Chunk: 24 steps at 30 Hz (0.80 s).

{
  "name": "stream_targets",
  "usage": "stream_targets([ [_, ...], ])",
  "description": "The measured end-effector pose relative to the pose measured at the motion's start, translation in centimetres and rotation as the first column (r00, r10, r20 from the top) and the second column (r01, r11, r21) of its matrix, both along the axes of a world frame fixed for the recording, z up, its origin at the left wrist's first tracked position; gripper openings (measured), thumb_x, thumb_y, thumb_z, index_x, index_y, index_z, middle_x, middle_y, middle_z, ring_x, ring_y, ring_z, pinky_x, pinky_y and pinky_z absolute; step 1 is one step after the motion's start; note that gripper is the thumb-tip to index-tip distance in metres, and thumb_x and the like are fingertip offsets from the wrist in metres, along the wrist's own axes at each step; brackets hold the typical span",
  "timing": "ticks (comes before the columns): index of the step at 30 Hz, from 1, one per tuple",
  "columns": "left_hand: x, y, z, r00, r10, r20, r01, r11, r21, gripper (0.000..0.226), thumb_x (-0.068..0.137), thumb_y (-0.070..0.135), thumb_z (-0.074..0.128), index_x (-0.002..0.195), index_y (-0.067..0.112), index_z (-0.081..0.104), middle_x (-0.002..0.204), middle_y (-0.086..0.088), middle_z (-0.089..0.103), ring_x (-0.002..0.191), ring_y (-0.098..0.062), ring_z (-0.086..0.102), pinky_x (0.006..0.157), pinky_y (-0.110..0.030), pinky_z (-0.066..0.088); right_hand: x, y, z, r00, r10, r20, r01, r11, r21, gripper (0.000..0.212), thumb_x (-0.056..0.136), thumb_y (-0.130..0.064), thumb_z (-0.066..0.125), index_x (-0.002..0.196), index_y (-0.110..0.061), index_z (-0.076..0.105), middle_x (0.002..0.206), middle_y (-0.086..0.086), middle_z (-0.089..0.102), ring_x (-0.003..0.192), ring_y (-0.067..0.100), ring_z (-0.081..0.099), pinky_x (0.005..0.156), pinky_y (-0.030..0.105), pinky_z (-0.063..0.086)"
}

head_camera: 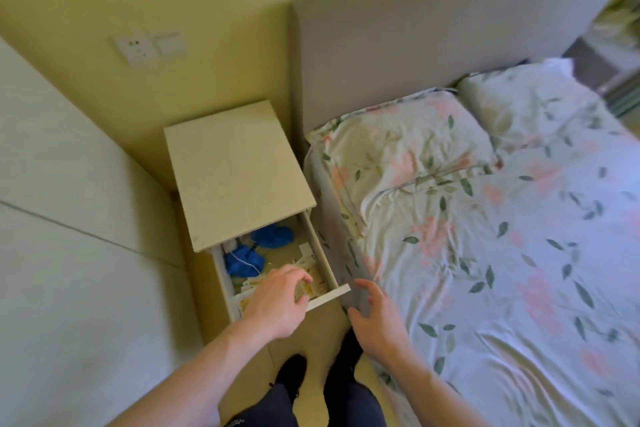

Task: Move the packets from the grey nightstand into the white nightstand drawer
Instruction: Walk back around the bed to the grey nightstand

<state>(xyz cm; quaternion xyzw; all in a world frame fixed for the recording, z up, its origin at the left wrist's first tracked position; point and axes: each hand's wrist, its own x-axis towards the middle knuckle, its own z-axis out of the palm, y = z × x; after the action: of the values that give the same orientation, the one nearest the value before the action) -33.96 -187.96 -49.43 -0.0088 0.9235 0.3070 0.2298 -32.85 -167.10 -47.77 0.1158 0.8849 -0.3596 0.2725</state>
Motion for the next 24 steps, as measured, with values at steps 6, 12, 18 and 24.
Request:
stream_targets([
  [6, 1.9, 3.2, 7.0, 0.964, -0.249, -0.092, 0.243, 0.968, -0.070, 0.038, 0.100, 0.037, 0.058, 0.137, 0.032, 0.052, 0.147, 0.015, 0.043, 0.135, -0.009, 0.041, 0.113, -0.029, 0.038, 5.6, 3.3, 6.6, 0.988, -0.087, -0.131, 0.091, 0.996, 0.021, 0.054, 0.098, -0.029, 0.059, 0.147, -0.039, 0.040, 0.153, -0.010, 0.044, 0.137, 0.011, 0.045, 0.103, 0.028, 0.041],
  [12, 4.5, 11.0, 12.7, 0.862, -0.462, -0.210, 0.445, 0.887, -0.124, 0.044, 0.098, 0.041, 0.057, 0.141, 0.032, 0.050, 0.150, 0.014, 0.041, 0.139, -0.010, 0.038, 0.119, -0.031, 0.033, 13.1, 10.7, 12.2, 0.916, -0.306, -0.259, 0.317, 0.948, 0.000, 0.053, 0.097, -0.031, 0.059, 0.145, -0.045, 0.040, 0.151, -0.017, 0.043, 0.124, 0.007, 0.050, 0.097, 0.026, 0.042],
  [18, 11.9, 23.8, 16.7, 0.700, -0.641, -0.315, 0.631, 0.761, -0.147, 0.047, 0.096, 0.044, 0.059, 0.141, 0.036, 0.050, 0.154, 0.015, 0.037, 0.144, -0.012, 0.035, 0.120, -0.034, 0.029, 26.5, 21.6, 16.0, 0.776, -0.522, -0.354, 0.536, 0.842, -0.065, 0.053, 0.096, -0.032, 0.060, 0.144, -0.047, 0.042, 0.148, -0.023, 0.044, 0.138, 0.005, 0.042, 0.113, 0.034, 0.041],
  [24, 24.6, 37.4, 19.9, 0.576, -0.709, -0.408, 0.740, 0.664, -0.108, 0.046, 0.095, 0.048, 0.059, 0.140, 0.039, 0.050, 0.154, 0.015, 0.038, 0.143, -0.013, 0.036, 0.120, -0.036, 0.030, 43.4, 32.5, 18.2, 0.659, -0.632, -0.407, 0.669, 0.740, -0.067, 0.055, 0.095, -0.032, 0.063, 0.143, -0.048, 0.042, 0.145, -0.024, 0.044, 0.137, 0.003, 0.042, 0.116, 0.033, 0.039],
])
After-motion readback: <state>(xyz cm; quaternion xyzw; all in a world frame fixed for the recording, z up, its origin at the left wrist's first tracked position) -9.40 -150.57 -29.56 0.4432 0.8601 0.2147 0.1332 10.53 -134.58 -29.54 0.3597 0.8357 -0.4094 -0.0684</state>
